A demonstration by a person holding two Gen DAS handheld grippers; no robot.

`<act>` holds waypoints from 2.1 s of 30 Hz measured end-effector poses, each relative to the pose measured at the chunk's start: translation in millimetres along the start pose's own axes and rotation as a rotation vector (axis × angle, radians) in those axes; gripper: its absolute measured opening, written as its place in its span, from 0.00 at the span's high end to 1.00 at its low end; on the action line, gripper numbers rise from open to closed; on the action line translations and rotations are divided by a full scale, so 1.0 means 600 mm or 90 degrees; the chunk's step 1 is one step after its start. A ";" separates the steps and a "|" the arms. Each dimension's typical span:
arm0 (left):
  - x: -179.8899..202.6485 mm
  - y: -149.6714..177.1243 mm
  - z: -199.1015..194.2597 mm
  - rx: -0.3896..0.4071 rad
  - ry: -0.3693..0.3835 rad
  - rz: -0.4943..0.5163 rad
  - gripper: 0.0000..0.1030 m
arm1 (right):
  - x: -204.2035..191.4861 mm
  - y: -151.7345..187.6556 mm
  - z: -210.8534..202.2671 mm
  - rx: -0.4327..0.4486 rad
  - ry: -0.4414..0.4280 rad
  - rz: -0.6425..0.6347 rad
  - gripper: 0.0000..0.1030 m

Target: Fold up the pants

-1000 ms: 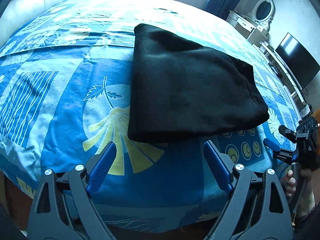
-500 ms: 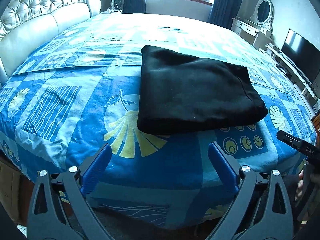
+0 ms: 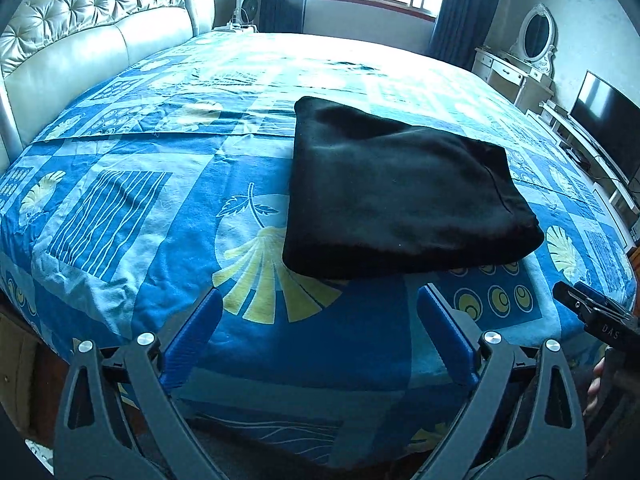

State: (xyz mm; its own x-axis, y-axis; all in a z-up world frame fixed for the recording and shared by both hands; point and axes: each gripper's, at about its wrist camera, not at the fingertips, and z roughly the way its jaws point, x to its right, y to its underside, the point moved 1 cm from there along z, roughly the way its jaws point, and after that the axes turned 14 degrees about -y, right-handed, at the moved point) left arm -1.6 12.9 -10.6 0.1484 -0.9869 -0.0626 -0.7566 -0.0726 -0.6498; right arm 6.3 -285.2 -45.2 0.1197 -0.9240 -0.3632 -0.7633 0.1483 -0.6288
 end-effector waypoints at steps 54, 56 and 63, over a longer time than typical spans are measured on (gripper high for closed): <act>0.034 0.010 -0.004 0.004 -0.061 0.059 0.03 | -0.021 0.014 0.016 -0.021 -0.014 -0.001 0.17; 0.036 0.005 -0.005 -0.006 -0.064 0.052 0.02 | -0.022 0.014 0.016 -0.021 -0.015 -0.004 0.17; 0.019 -0.039 -0.017 0.014 0.012 0.038 0.02 | -0.029 0.001 0.008 -0.020 -0.054 0.010 0.17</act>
State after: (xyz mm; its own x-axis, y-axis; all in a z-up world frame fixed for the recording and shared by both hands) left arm 11.2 1.8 11.8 0.0908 -0.9920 -0.0874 -0.7496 -0.0103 -0.6618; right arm 6.7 -267.2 -42.5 0.1604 -0.8883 -0.4303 -0.7846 0.1498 -0.6017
